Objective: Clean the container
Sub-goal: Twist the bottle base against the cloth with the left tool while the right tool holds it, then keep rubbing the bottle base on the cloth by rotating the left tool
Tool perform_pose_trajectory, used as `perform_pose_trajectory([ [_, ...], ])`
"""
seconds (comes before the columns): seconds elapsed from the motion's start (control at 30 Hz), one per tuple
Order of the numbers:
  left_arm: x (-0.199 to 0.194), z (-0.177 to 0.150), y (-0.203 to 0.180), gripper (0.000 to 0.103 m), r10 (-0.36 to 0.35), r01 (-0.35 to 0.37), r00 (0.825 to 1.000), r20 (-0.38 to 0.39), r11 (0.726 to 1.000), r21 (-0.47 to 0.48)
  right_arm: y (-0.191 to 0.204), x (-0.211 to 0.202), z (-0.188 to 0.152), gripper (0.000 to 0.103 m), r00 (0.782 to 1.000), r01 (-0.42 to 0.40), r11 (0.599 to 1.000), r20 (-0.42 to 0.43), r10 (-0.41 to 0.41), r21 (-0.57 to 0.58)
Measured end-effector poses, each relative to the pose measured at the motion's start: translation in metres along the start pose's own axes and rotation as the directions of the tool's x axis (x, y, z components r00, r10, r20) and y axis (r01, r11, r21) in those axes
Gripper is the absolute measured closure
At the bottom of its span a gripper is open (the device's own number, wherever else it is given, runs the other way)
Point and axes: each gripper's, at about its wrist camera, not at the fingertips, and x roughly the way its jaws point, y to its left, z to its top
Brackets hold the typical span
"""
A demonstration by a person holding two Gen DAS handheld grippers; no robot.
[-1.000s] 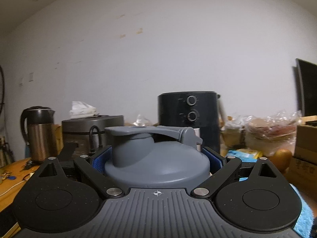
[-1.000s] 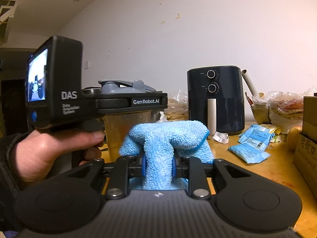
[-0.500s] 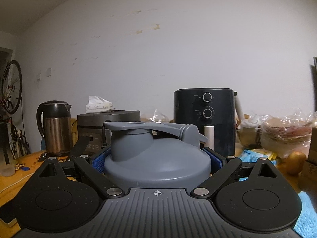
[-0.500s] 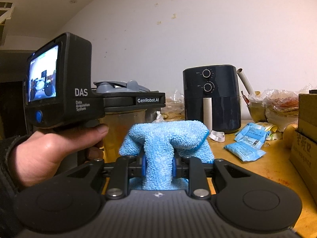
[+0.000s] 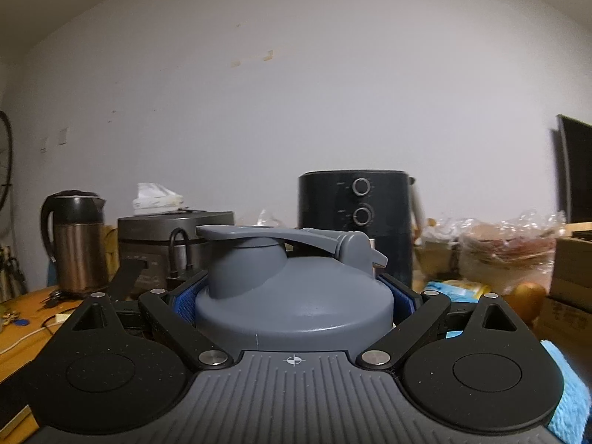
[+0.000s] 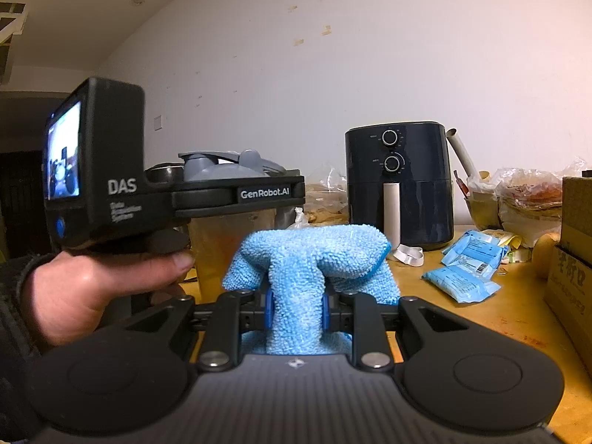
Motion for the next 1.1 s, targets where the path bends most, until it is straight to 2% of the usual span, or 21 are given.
perform_pose_trajectory([
  [0.2,0.001,-0.001,0.009,0.008,-0.1,0.1,0.995,0.001,0.995,0.01,0.002,0.004,0.0,0.082,1.0,-0.012,1.0,0.0,0.012,-0.002],
  [0.4,0.006,-0.001,0.02,0.008,-0.22,0.22,0.976,-0.007,0.975,0.015,0.005,0.008,0.0,0.082,1.0,-0.025,1.0,-0.006,0.025,-0.002],
  [0.63,0.01,-0.004,0.031,0.008,-0.339,0.339,0.941,-0.006,0.941,0.018,0.01,0.011,0.0,0.082,0.999,-0.042,0.999,-0.009,0.042,-0.003],
  [1.0,0.017,-0.006,0.046,0.008,-0.501,0.501,0.865,0.001,0.865,0.024,0.011,0.01,0.001,0.082,0.998,-0.058,0.998,-0.005,0.058,0.003],
  [1.1,0.019,-0.006,0.049,0.008,-0.525,0.525,0.851,0.001,0.851,0.025,0.01,0.011,0.001,0.082,0.998,-0.062,0.998,-0.006,0.062,0.007],
])
